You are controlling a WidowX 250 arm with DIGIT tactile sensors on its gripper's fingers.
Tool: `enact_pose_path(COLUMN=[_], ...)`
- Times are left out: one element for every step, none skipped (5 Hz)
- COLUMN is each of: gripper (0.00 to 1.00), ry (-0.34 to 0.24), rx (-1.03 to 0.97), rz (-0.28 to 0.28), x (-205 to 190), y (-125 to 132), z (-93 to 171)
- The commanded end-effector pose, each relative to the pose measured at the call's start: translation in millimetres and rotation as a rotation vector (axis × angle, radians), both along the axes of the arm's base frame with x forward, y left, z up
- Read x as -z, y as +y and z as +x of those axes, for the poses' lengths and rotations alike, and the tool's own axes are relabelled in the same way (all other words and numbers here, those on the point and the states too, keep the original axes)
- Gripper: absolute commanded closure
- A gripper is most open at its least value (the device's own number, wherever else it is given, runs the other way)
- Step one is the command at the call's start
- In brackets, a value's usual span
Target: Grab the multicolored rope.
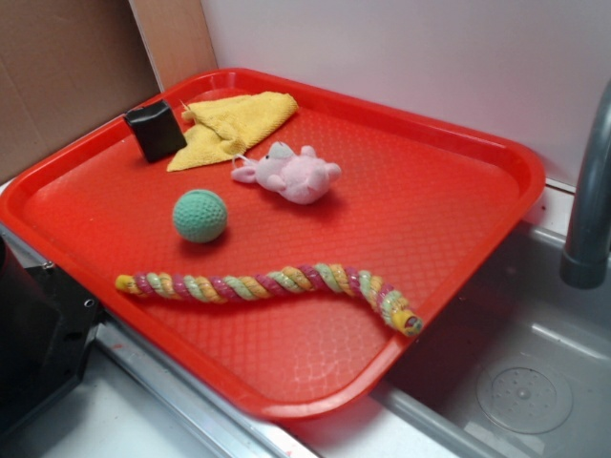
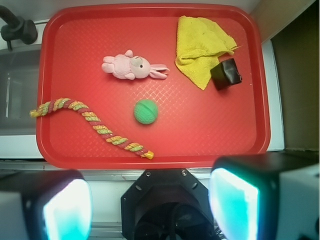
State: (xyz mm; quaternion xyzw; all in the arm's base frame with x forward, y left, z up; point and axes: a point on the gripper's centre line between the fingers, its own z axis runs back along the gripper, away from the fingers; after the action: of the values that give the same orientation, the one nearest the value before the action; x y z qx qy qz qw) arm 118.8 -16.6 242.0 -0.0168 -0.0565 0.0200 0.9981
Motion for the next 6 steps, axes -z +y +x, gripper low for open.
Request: enact_pose_path(gripper=[0.00,0.00,0.00,0.00,0.00,0.00], ry=[0.000,-0.062,-0.105,-0.161,-0.148,-0.109], rx=[0.000,0.076,0.222,0.376,0.481,0.541], rz=[0.000,0.016,0.039,0.002,-0.001,-0.011], x=[0.0,5.5,15.1,34.5,56.1,87.2], y=[0.0,-4.2,-11.7,-27.2,-43.9,-63.8], z=[0.0,12.8,24.8,40.5,58.6,74.7])
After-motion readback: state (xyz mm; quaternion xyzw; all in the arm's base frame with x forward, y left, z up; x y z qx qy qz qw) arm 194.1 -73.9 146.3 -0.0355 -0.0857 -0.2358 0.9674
